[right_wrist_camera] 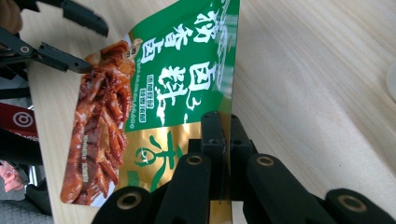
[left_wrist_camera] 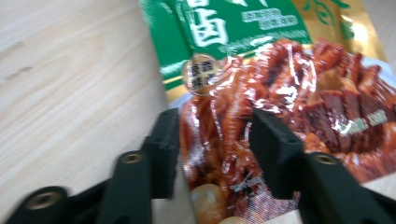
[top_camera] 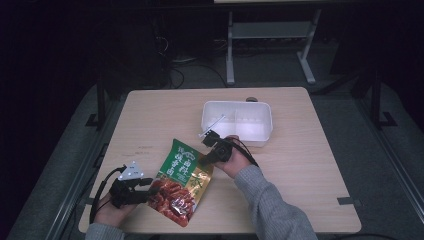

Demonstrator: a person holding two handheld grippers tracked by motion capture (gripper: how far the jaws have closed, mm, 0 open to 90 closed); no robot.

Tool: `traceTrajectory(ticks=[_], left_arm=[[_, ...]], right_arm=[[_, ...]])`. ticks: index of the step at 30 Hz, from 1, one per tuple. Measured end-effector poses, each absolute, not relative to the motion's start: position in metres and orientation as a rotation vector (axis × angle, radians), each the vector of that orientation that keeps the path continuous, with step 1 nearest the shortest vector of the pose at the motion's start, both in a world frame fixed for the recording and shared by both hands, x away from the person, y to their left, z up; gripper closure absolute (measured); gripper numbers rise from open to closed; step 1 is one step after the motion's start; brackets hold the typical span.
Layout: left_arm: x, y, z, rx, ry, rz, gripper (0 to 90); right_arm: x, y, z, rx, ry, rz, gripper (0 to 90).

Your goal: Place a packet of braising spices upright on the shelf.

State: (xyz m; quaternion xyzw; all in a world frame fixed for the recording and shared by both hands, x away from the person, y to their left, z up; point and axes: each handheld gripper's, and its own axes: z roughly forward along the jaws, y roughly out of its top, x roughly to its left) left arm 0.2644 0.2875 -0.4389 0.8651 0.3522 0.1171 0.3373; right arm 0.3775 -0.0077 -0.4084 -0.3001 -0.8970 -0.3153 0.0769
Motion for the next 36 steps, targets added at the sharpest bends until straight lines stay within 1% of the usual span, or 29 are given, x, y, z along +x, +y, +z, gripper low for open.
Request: traceTrajectory(ticks=[6,8,13,19,29,36], left_arm=[[0.264,0.29,-0.438,2.235,0.926,0.316,45.8],[0.264,0.29,-0.438,2.234,0.934,0.317,45.5],[0.265,0.294,-0.438,2.219,0.949,0.324,43.3],[0.265,0.298,-0.439,2.208,0.967,0.326,38.0],[0.266,0.305,-0.44,2.194,0.997,0.33,36.7],[0.267,0.303,-0.443,2.22,1.0,0.326,36.8]], right_arm=[[0.376,-0.01,-0.403,-0.902,-2.69,-0.959,89.6],[0.376,-0.011,-0.401,-0.898,-2.691,-0.965,89.6],[0.373,-0.012,-0.389,-0.881,-2.703,-0.991,89.6],[0.369,-0.015,-0.377,-0.862,-2.701,-1.021,89.7],[0.363,-0.024,-0.352,-0.843,-2.662,-1.078,89.7],[0.353,-0.026,-0.332,-0.797,-2.661,-1.128,89.8]])
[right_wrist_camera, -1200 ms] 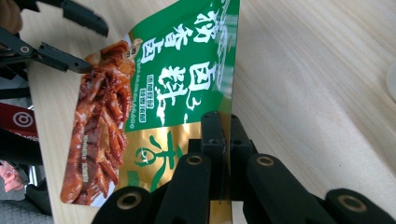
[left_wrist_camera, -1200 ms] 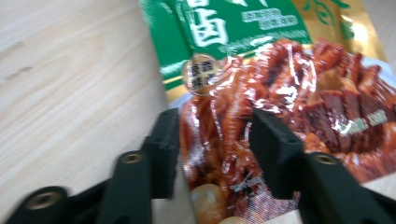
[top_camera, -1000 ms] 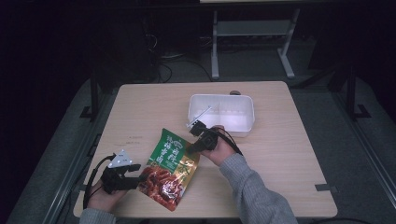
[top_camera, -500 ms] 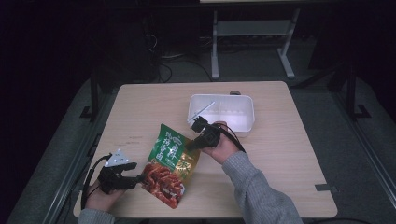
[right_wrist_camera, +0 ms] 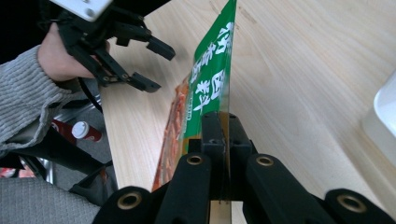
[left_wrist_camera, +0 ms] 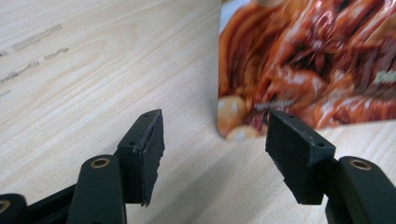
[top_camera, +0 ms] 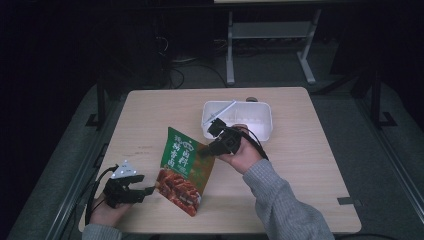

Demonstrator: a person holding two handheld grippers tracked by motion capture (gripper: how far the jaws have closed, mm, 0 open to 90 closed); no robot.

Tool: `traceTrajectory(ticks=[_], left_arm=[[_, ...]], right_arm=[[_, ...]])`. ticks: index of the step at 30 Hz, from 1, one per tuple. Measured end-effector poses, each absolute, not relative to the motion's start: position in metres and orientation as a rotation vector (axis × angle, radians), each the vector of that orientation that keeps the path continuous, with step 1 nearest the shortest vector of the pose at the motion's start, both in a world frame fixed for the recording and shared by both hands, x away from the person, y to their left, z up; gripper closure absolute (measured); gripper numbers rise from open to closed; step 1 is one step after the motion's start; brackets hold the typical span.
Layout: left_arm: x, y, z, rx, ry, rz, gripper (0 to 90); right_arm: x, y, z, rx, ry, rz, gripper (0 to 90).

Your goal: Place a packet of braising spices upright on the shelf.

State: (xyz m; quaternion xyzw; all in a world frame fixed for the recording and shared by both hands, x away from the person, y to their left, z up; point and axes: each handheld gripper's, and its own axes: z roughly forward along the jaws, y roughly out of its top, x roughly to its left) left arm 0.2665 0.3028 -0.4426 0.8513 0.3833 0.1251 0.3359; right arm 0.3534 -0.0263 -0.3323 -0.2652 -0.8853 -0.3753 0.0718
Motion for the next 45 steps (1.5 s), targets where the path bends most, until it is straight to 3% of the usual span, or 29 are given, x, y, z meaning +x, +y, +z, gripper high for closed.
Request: traceTrajectory(ticks=[16,30,45], left_arm=[[0.267,0.303,-0.444,2.228,1.002,0.314,36.8],[0.267,0.302,-0.444,2.229,1.006,0.309,36.4],[0.267,0.302,-0.444,2.221,1.006,0.312,35.7]], right_arm=[[0.326,-0.03,-0.271,-0.711,-2.857,-1.137,90.0],[0.351,-0.078,-0.22,-0.97,-2.88,-1.226,90.0],[0.38,-0.1,-0.202,-1.153,-2.881,-1.231,90.0]])
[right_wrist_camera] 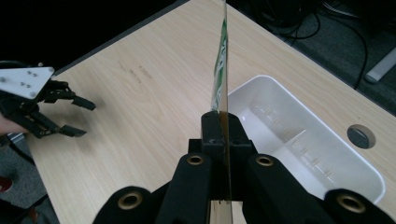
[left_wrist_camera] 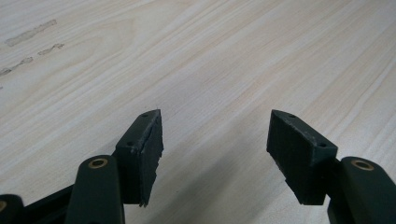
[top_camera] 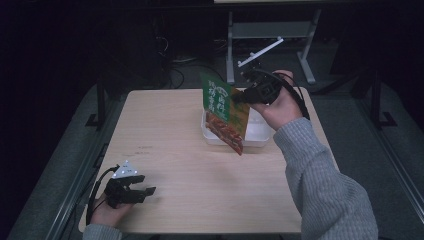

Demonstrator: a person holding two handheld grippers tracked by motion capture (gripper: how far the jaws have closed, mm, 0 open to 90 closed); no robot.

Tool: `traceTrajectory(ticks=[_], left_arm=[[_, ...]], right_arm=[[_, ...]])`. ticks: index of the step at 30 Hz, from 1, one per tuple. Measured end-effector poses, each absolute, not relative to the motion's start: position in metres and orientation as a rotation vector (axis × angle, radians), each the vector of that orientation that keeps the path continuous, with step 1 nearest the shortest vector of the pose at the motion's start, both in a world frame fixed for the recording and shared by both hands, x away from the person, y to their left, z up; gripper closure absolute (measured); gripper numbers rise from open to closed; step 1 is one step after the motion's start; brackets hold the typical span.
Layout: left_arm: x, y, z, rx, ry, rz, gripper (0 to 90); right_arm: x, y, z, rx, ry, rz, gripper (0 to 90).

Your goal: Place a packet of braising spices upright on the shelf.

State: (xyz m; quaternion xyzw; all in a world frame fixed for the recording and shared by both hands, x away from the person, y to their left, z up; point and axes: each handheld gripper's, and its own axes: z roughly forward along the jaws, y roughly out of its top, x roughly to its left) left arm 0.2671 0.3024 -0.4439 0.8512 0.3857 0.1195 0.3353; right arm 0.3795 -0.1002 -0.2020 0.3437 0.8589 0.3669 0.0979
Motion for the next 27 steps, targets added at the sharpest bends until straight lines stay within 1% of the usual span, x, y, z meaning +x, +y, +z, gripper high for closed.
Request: traceTrajectory(ticks=[19,27], left_arm=[[0.268,0.302,-0.445,2.21,1.01,0.299,34.5],[0.269,0.304,-0.445,2.209,1.014,0.302,34.3]], right_arm=[[0.42,-0.099,-0.201,1.1,2.452,1.047,90.0],[0.434,-0.098,-0.208,1.131,2.428,1.028,90.0]])
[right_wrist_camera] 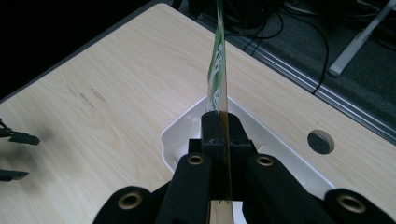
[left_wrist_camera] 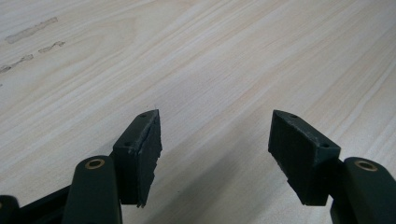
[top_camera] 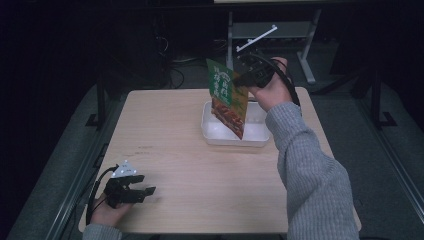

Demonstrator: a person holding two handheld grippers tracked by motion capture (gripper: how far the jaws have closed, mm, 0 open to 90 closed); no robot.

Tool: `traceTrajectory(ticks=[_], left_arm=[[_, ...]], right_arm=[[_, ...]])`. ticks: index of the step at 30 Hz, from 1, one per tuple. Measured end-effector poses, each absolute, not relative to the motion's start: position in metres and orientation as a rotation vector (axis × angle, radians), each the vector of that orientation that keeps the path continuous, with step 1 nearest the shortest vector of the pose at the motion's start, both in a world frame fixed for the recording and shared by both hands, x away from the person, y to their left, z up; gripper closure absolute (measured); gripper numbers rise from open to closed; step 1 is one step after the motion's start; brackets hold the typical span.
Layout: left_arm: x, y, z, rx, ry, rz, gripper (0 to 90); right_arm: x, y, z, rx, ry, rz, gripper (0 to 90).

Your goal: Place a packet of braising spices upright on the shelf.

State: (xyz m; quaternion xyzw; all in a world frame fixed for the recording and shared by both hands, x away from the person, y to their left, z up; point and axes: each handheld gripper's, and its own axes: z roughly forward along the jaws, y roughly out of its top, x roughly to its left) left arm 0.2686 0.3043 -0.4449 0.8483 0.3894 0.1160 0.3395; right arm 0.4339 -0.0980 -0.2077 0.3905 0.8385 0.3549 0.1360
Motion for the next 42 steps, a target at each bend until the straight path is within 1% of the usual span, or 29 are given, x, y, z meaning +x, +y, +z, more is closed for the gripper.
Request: traceTrajectory(ticks=[9,23,31,42], left_arm=[[0.268,0.304,-0.445,2.205,1.012,0.3,33.7],[0.268,0.304,-0.444,2.198,1.012,0.299,33.3],[0.268,0.304,-0.444,2.196,1.011,0.299,33.4],[0.268,0.304,-0.444,2.196,1.007,0.3,33.3]], right_arm=[[0.447,-0.094,-0.216,1.173,2.399,1.035,90.0],[0.456,-0.081,-0.227,1.191,2.398,1.031,90.0],[0.461,-0.079,-0.241,1.204,2.389,1.033,90.0],[0.464,-0.078,-0.243,1.202,2.349,1.038,89.9]])
